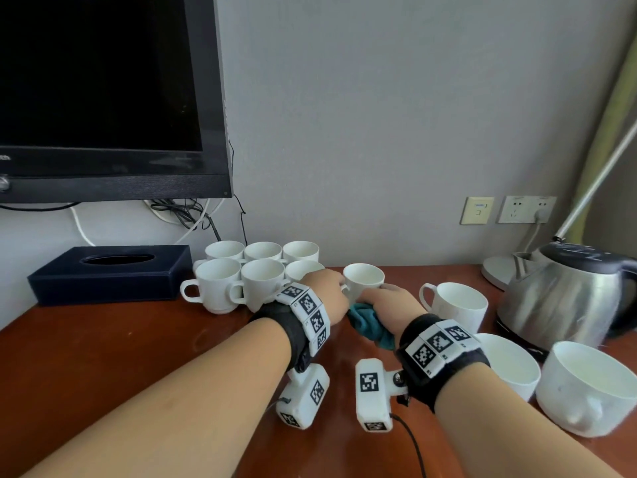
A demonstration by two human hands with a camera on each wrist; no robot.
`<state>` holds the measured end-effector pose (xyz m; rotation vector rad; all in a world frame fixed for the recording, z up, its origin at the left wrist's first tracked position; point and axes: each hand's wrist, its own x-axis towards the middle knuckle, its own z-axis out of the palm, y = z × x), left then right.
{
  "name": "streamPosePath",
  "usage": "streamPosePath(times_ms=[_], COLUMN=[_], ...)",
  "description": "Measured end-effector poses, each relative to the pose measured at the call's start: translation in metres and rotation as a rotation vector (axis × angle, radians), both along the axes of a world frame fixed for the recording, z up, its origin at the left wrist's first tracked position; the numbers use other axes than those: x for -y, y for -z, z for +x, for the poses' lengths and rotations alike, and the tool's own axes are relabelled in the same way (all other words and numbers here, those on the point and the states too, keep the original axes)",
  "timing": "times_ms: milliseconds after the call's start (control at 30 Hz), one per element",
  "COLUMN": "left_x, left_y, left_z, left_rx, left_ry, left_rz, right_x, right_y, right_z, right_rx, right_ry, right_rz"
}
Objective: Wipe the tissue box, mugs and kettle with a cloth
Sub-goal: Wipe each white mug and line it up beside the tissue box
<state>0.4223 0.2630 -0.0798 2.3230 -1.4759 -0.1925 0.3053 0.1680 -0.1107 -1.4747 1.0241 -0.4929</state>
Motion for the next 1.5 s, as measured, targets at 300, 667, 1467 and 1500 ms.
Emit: streamPosePath(times_ms=[300,667,1467,1500], left_x=[0.003,0.016,0.041,0.041], left_y=[-0.04,-0.025,-0.015,-0.015], left_z=[0.029,0.068,0.098,0.099], left_rx=[0.062,0.205,0.205,0.203], left_ry=[-0.052,-0.022,0.07,0.066], left_rz=[-0.108,0.242,0.225,0.23], right_x=[0.024,0.042,0.05,0.05], right_y=[0.006,0.016,0.025,0.025], right_z=[0.018,0.047,0.082,0.082], right_rx=[0.005,-0.036,0.005,0.015], right_ry=[0.003,-0.051,-0.083,-0.081], right_rz=[-0.034,-0.092,-0.171,-0.167])
